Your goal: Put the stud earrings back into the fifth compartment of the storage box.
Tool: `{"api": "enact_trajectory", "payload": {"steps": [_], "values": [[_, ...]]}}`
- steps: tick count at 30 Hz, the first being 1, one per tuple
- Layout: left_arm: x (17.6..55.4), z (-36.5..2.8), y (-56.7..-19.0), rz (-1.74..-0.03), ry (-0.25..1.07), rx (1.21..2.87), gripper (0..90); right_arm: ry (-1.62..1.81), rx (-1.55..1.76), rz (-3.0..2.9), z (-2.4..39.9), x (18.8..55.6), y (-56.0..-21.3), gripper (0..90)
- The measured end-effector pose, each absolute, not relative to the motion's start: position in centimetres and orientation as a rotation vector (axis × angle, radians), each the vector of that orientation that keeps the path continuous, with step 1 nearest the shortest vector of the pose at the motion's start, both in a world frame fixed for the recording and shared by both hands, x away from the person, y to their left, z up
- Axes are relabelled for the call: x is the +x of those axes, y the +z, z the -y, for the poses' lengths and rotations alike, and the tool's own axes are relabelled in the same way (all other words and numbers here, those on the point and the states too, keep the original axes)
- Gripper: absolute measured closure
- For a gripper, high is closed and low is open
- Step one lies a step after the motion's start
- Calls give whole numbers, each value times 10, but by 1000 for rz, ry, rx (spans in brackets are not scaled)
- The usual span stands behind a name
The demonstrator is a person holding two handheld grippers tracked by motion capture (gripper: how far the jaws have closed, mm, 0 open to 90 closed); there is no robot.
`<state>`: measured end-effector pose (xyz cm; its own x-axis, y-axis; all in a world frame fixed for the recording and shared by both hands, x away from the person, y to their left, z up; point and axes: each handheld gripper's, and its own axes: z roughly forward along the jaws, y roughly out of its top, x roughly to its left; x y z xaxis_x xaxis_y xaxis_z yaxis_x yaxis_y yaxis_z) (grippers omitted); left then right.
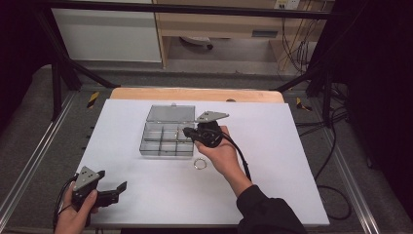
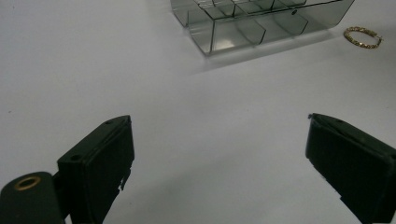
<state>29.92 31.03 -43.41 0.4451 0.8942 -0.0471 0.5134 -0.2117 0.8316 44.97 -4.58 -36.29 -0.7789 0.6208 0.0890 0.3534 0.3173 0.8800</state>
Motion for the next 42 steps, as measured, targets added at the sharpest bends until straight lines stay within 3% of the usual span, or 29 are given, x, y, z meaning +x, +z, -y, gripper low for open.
{"api": "enact_trajectory", "payload": {"steps": [17,42], "values": [[299,-309,-435,-1189,576,1885,80,1384,919,-2358,19,470,-383,867],[300,-309,-435,-1186,568,1888,77,1314,870,-2440,-6,469,-395,866]]}}
